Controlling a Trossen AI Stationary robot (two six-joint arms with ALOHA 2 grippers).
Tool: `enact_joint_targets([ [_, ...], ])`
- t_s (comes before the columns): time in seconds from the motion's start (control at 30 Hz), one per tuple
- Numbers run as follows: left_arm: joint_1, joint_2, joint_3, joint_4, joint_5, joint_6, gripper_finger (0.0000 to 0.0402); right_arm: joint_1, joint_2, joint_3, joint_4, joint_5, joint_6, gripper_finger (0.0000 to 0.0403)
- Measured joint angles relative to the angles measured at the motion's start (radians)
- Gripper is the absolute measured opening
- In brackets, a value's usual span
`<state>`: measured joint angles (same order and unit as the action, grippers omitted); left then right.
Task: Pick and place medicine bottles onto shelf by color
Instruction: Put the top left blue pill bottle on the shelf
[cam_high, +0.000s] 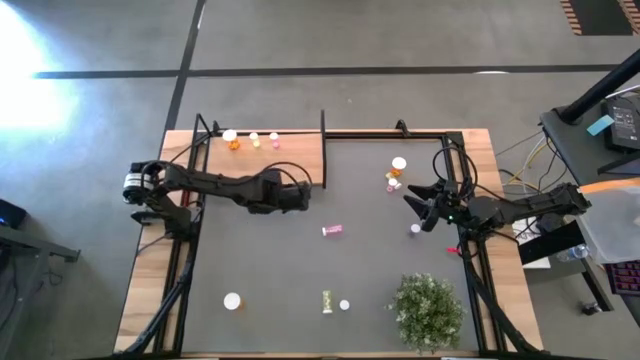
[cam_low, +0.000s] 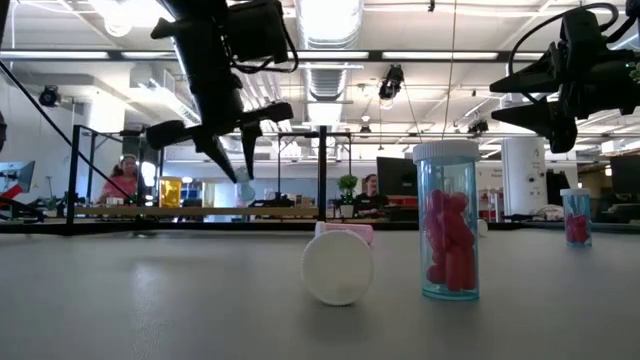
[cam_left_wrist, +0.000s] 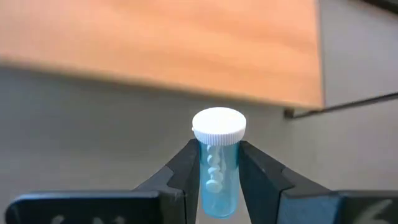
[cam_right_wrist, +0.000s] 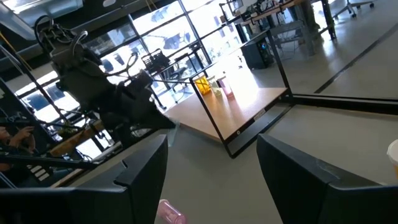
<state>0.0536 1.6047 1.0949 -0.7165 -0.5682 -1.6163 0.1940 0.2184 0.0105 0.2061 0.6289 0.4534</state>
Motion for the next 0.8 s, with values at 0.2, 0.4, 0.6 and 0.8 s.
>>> enact_joint_targets([
  [0.2, 0.000, 0.000, 0.019, 0.005, -0.169, 0.121, 0.0077, 0.000, 0.000, 0.000, 0.000, 0.000, 0.000, 0.0237],
  [0.4, 0.004, 0.000, 0.011, 0.016, -0.347, 0.212, 0.0077, 0.000, 0.000, 0.000, 0.000, 0.000, 0.000, 0.0237],
  [0.6, 0.020, 0.015, -0.001, 0.116, -0.470, 0.361, 0.0077, 0.000, 0.000, 0.000, 0.000, 0.000, 0.000, 0.0237],
  [0.8, 0.048, 0.053, -0.015, 0.166, -0.532, 0.369, 0.0077, 0.000, 0.000, 0.000, 0.000, 0.000, 0.000, 0.0237],
])
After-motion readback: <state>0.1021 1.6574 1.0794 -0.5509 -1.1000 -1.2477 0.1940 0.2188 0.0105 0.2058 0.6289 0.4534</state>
